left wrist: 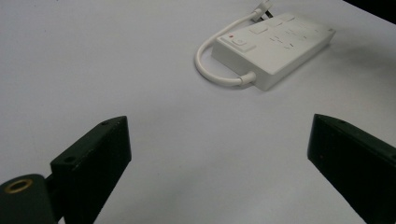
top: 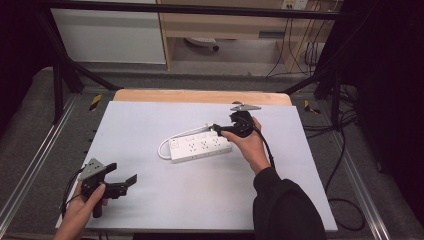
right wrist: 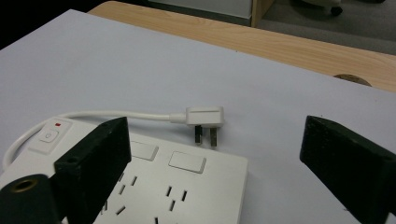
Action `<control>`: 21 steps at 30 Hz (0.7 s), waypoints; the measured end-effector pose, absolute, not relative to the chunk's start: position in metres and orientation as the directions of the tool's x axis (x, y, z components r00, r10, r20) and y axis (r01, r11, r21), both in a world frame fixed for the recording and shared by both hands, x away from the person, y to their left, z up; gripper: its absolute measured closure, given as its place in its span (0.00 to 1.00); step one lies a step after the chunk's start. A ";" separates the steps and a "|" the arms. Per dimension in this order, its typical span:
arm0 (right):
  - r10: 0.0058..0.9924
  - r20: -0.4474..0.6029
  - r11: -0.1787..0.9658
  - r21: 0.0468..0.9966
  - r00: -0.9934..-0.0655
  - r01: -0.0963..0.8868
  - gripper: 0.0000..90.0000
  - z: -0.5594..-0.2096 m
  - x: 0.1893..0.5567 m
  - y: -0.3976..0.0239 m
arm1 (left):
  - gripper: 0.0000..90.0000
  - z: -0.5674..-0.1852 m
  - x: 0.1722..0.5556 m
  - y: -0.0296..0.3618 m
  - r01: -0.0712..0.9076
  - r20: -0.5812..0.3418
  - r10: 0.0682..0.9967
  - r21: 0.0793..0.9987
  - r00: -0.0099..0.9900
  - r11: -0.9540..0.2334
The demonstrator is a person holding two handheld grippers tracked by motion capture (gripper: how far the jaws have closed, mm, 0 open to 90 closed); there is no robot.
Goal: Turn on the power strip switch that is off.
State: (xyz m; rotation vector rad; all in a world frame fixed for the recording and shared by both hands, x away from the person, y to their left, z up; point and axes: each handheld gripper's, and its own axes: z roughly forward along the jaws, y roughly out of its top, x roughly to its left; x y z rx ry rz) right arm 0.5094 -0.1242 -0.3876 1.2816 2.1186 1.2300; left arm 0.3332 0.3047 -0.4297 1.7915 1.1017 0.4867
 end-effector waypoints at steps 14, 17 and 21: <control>0.849 0.122 0.166 0.861 -0.514 0.480 0.07 -0.365 0.499 -0.146 | 0.07 -0.430 0.333 0.305 0.472 -0.137 0.847 0.869 0.513 -0.145; 0.848 0.124 0.157 0.870 -0.516 0.468 0.07 -0.361 0.496 -0.151 | 0.07 -0.430 0.333 0.306 0.473 -0.136 0.848 0.869 0.512 -0.147; 0.841 0.123 0.155 0.878 -0.526 0.453 0.08 -0.356 0.492 -0.158 | 0.07 -0.430 0.333 0.306 0.474 -0.138 0.849 0.869 0.510 -0.144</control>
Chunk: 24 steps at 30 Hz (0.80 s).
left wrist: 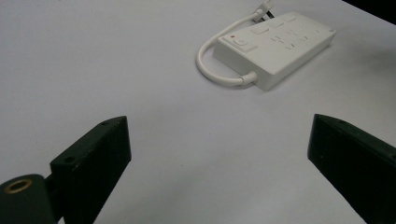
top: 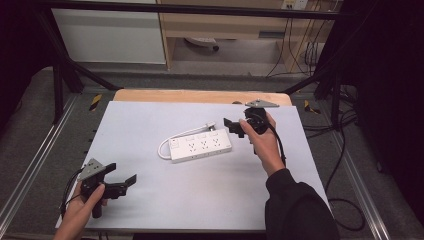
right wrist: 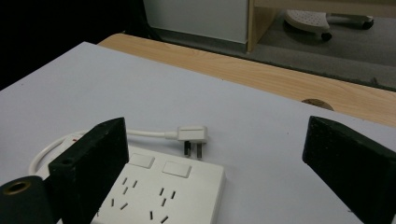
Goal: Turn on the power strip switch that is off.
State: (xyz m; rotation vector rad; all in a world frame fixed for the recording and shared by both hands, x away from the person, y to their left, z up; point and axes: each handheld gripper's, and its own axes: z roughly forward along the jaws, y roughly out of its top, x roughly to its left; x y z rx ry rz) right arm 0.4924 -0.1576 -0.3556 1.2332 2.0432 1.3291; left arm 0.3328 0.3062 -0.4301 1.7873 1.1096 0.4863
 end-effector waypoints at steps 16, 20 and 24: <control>0.834 0.126 0.125 0.905 -0.537 0.407 0.07 -0.339 0.467 -0.193 | 0.07 -0.430 0.332 0.307 0.472 -0.138 0.851 0.870 0.507 -0.140; 0.842 0.129 0.101 0.916 -0.523 0.388 0.07 -0.336 0.458 -0.205 | 0.07 -0.430 0.333 0.306 0.471 -0.138 0.851 0.871 0.507 -0.140; 0.848 0.124 0.087 0.926 -0.515 0.366 0.07 -0.333 0.448 -0.217 | 0.07 -0.429 0.332 0.306 0.471 -0.135 0.852 0.871 0.506 -0.142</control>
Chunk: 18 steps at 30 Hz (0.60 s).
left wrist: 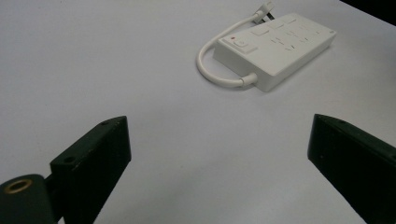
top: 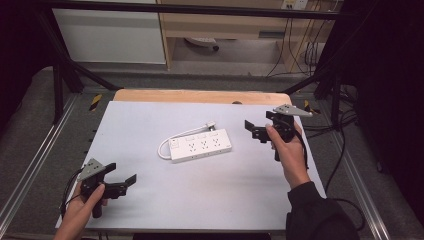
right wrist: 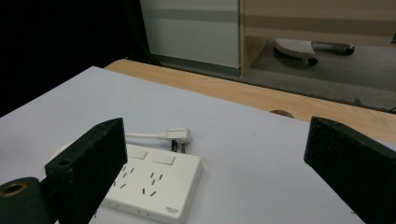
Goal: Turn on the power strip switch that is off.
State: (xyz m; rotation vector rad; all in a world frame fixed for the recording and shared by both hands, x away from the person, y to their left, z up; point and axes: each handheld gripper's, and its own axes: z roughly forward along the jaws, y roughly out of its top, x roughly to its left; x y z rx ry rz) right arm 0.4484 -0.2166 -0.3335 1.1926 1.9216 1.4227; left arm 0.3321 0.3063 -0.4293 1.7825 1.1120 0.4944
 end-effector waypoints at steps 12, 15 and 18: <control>0.868 0.108 0.070 0.940 -0.485 0.334 0.07 -0.347 0.423 -0.243 | 0.07 -0.429 0.332 0.308 0.470 -0.146 0.855 0.874 0.498 -0.124; 0.873 0.110 0.060 0.943 -0.475 0.328 0.06 -0.352 0.415 -0.248 | 0.07 -0.429 0.332 0.307 0.467 -0.146 0.854 0.875 0.499 -0.123; 0.880 0.104 0.059 0.944 -0.463 0.325 0.05 -0.357 0.409 -0.253 | 0.07 -0.429 0.332 0.308 0.468 -0.145 0.856 0.875 0.497 -0.123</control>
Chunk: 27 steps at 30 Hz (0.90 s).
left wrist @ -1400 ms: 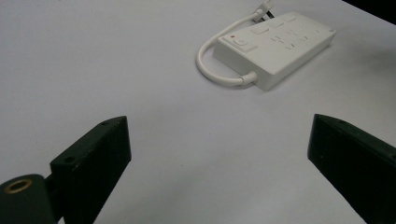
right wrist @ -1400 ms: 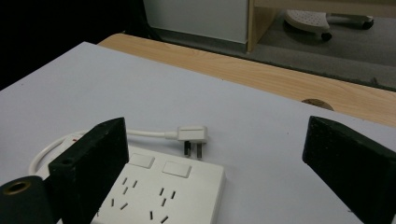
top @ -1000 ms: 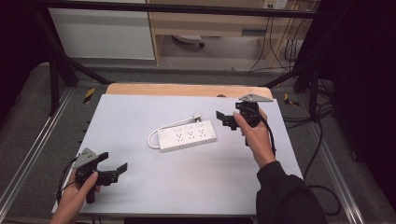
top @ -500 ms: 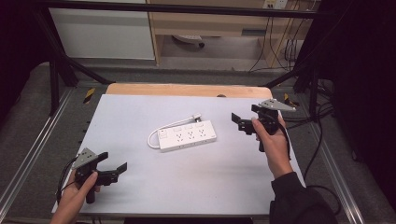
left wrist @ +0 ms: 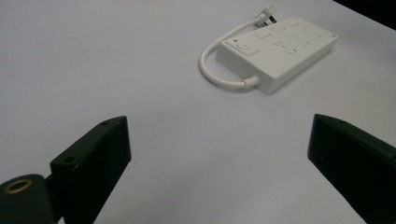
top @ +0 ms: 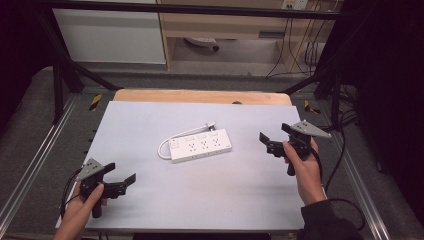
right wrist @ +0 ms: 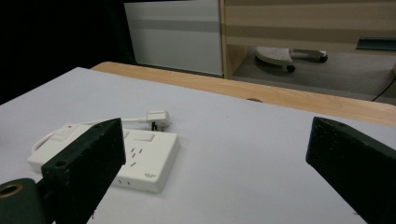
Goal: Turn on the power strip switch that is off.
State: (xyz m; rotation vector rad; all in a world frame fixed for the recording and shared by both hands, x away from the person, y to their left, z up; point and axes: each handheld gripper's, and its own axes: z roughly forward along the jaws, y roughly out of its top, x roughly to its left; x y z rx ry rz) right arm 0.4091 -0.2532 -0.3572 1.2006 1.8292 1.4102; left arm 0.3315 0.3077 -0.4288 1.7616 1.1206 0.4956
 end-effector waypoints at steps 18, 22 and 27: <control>0.896 0.103 0.060 0.936 -0.432 0.348 0.03 -0.400 0.364 -0.274 | 0.07 -0.428 0.330 0.309 0.466 -0.146 0.858 0.877 0.492 -0.118; 0.901 0.117 0.057 0.922 -0.417 0.382 0.03 -0.416 0.357 -0.279 | 0.07 -0.428 0.330 0.309 0.467 -0.151 0.860 0.877 0.487 -0.110; 0.910 0.105 0.083 0.902 -0.401 0.424 0.03 -0.431 0.347 -0.284 | 0.07 -0.427 0.330 0.309 0.464 -0.149 0.861 0.879 0.487 -0.110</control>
